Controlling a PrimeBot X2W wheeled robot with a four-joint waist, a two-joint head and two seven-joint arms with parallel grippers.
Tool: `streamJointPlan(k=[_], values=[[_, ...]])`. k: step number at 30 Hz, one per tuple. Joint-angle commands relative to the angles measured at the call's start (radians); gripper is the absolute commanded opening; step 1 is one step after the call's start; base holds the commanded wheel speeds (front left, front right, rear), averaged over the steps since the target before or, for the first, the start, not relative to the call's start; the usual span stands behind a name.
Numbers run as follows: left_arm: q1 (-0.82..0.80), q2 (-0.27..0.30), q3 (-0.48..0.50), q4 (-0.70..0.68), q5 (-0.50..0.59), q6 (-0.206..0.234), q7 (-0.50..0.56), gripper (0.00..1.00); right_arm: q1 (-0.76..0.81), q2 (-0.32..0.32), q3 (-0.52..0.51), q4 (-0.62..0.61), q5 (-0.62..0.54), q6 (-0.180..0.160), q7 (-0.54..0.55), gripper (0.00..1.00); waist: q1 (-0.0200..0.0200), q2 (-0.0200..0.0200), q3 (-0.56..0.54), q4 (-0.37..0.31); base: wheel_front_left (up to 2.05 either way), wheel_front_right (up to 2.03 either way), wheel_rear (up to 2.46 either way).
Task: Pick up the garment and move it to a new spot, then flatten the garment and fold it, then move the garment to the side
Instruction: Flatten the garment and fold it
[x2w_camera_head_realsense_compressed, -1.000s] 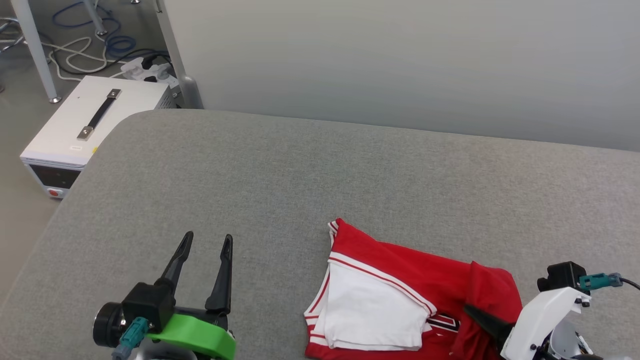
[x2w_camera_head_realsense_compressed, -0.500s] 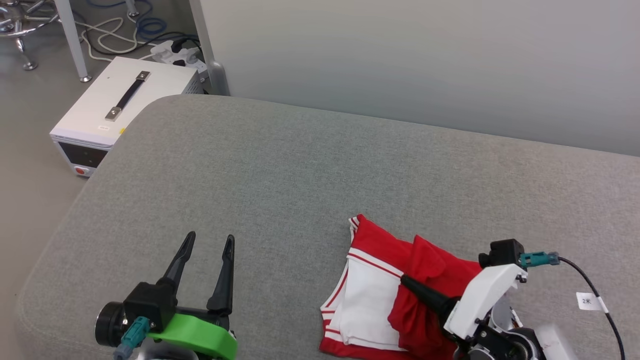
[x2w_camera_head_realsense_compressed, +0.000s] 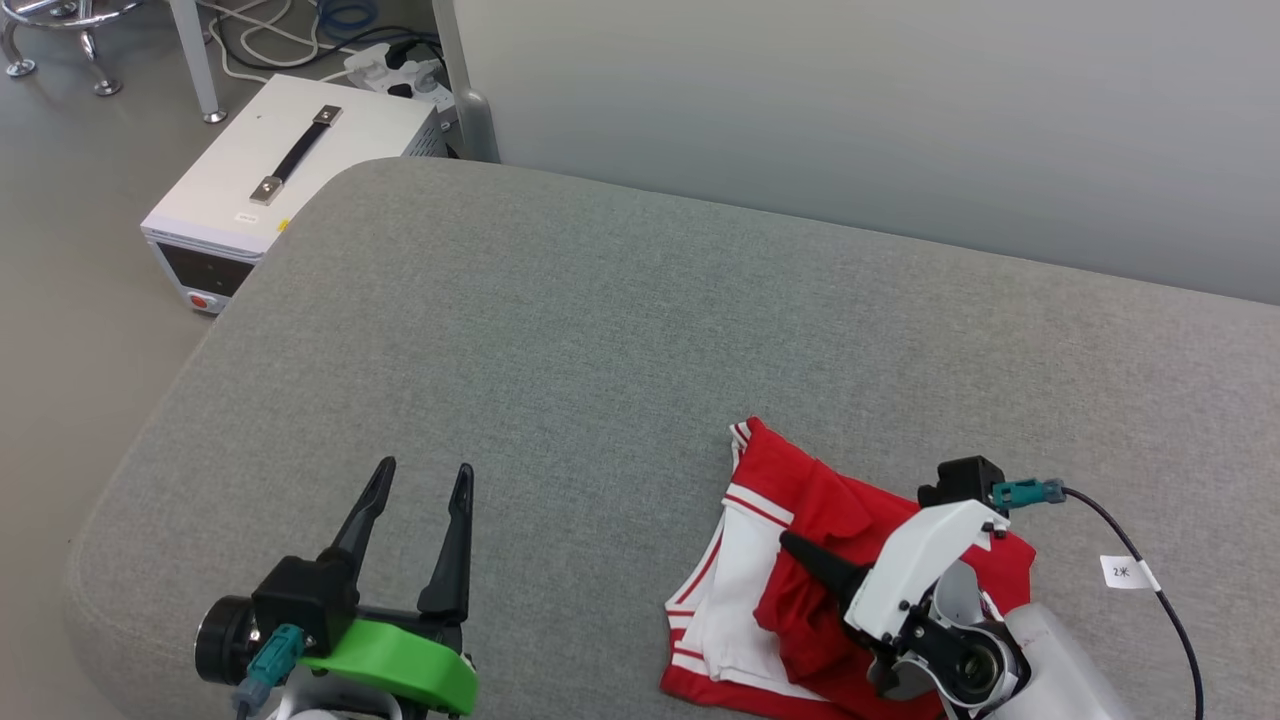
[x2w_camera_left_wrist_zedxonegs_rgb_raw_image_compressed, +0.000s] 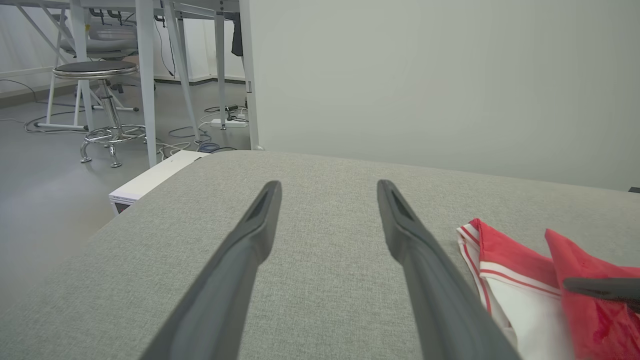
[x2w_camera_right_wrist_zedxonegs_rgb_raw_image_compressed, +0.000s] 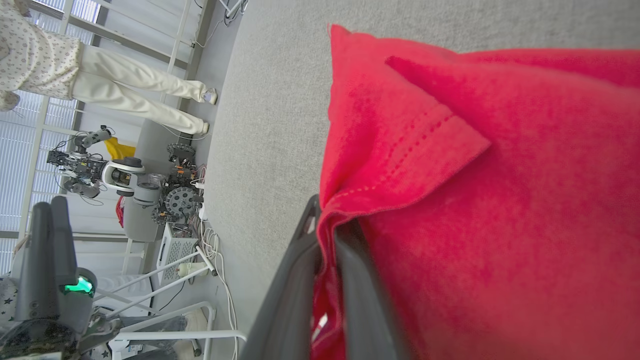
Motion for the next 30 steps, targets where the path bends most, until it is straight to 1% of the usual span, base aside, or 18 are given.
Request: streamJointPlan(k=[1,2,3,8,13,16,18,20,23,25,27,30], values=[[-0.021,0.0,0.001,0.001,-0.006,-0.003,-0.006,1.0,-0.021,-0.002,0.015,0.019,-0.002,-0.001,-0.014,0.0,0.0,0.0,0.007,0.005,0.0,0.0,0.0],[-0.022,0.0,0.002,0.002,-0.006,-0.003,-0.006,1.0,-0.027,-0.002,0.027,0.024,0.0,-0.001,-0.02,0.36,0.0,0.0,0.009,0.006,0.0,0.0,0.0],[-0.023,-0.001,0.003,0.002,-0.006,-0.003,-0.006,1.0,-0.032,-0.001,0.038,0.03,0.012,-0.001,-0.025,1.0,0.0,0.0,0.011,0.007,0.0,0.0,0.0],[-0.023,-0.002,0.009,0.007,-0.005,-0.003,-0.006,1.0,-0.055,-0.001,0.099,0.023,0.082,-0.001,-0.04,1.0,0.0,0.0,0.005,0.005,0.0,0.0,0.0],[-0.016,0.002,0.015,0.011,-0.004,-0.003,-0.006,1.0,-0.087,-0.001,0.169,-0.033,0.181,-0.001,-0.069,1.0,0.0,0.0,-0.019,-0.01,0.0,0.0,0.0],[-0.012,0.004,0.016,0.009,-0.005,-0.003,-0.006,1.0,-0.105,-0.001,0.183,-0.06,0.183,-0.001,-0.091,1.0,0.0,0.0,-0.031,-0.023,0.0,0.0,0.0],[-0.006,0.005,0.019,0.005,-0.007,-0.003,-0.006,1.0,-0.117,-0.002,0.184,-0.081,0.137,-0.001,-0.105,1.0,0.0,0.0,-0.038,-0.037,0.0,0.0,0.0],[-0.002,0.005,0.02,0.001,-0.01,-0.003,-0.006,1.0,-0.13,-0.026,0.182,-0.109,0.052,-0.001,-0.128,1.0,0.0,0.0,-0.04,-0.053,0.0,0.0,0.0],[0.003,0.002,0.021,-0.005,-0.019,-0.003,-0.006,1.0,-0.142,-0.102,0.181,-0.164,-0.113,-0.001,-0.174,1.0,0.0,0.0,-0.041,-0.081,0.0,0.0,0.0],[0.004,0.0,0.022,-0.009,-0.023,-0.003,-0.006,1.0,-0.14,-0.141,0.17,-0.2,-0.188,-0.001,-0.2,1.0,0.0,0.0,-0.041,-0.098,0.0,0.0,0.0],[0.003,-0.005,0.021,-0.012,-0.03,-0.003,-0.006,1.0,-0.13,-0.201,0.154,-0.248,-0.284,-0.001,-0.238,1.0,0.0,0.0,-0.039,-0.118,0.0,0.0,0.0],[0.002,-0.008,0.018,-0.015,-0.037,-0.003,-0.006,1.0,-0.1,-0.263,0.115,-0.311,-0.384,-0.001,-0.293,1.0,0.0,0.0,-0.035,-0.147,0.0,0.0,0.0]])
